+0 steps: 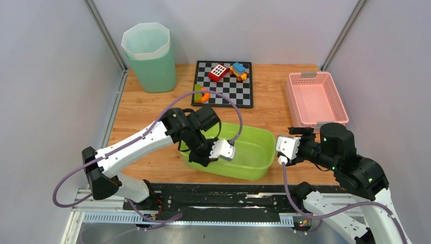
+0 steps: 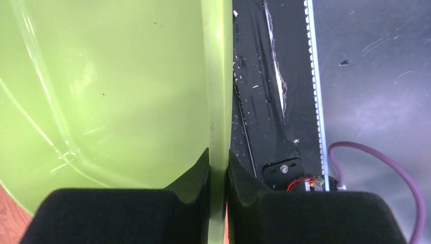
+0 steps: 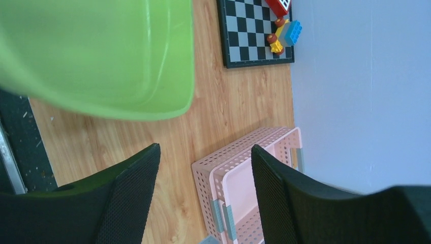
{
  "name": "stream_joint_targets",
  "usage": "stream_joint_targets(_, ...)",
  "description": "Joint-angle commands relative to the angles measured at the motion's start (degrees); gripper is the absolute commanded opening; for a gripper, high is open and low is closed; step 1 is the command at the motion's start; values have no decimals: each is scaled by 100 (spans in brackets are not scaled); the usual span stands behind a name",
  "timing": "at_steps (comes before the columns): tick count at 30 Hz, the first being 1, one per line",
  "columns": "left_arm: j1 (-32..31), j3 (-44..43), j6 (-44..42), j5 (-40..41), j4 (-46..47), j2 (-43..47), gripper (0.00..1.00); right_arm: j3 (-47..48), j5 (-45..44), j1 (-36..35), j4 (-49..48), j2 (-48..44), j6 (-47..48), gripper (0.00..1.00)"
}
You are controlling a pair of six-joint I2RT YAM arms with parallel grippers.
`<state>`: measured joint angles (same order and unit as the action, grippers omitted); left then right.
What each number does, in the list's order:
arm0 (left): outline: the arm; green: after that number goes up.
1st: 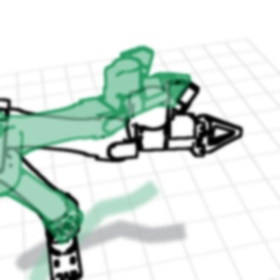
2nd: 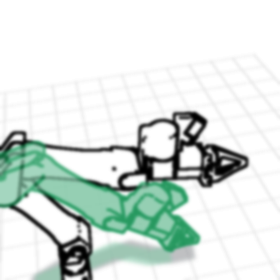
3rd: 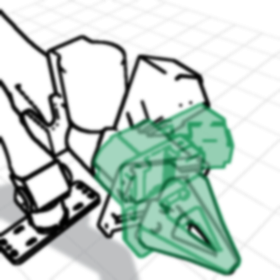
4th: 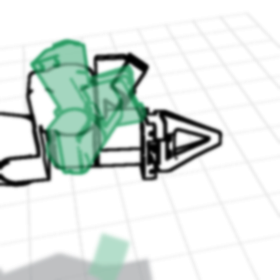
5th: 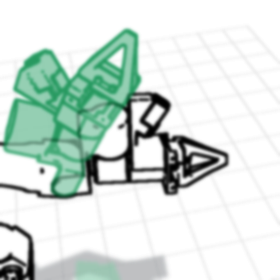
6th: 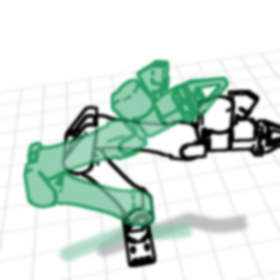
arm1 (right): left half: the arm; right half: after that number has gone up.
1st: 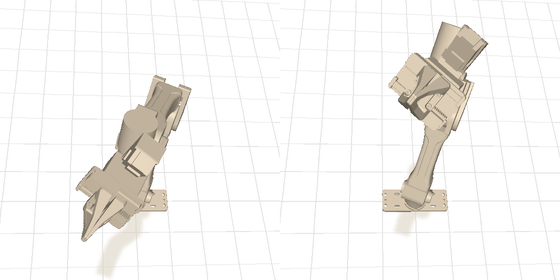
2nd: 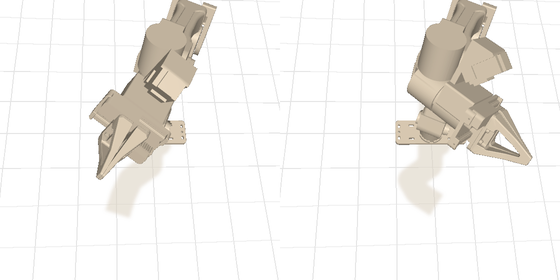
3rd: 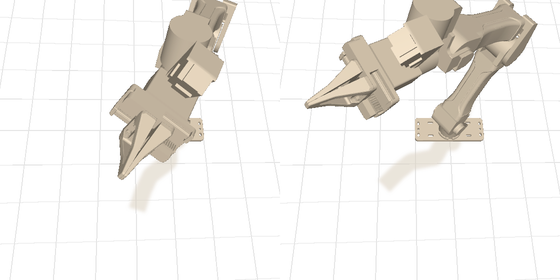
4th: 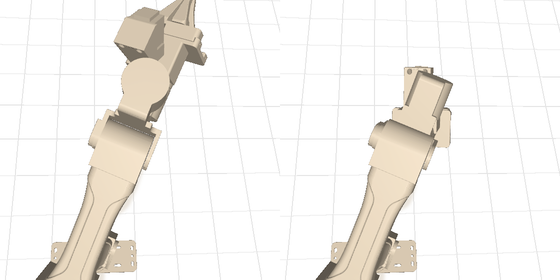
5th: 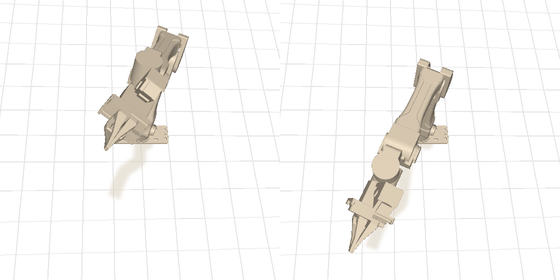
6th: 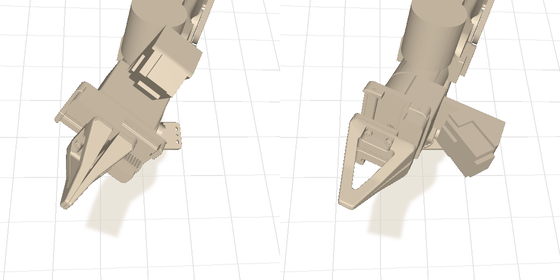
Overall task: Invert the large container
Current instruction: Turn the container upside down at the center of the board.
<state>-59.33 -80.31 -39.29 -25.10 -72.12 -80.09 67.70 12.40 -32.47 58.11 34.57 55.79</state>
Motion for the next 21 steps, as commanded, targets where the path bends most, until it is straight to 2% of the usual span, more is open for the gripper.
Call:
stream_joint_targets(1, 700, -453, -466, -1052, -729, 164, 0, 39, 239, 74, 614, -31, 588, 67)
stream_joint_targets(4, 1071, -540, -620, -1490, -956, 129, 0, -38, 535, 84, 830, -65, 925, 64)
stream_joint_targets(7, 1259, -691, -873, -1875, -1298, -6, 0, -213, 921, 86, 937, -20, 1428, 57)
stream_joint_targets(11, 1441, -935, -1131, -2289, -1718, -196, 0, -517, 1160, 87, 683, 182, 1748, 49)
stream_joint_targets(21, 1759, -873, -1185, -2725, -1740, -267, 0, -840, 1902, 74, 449, 289, 1814, 48)
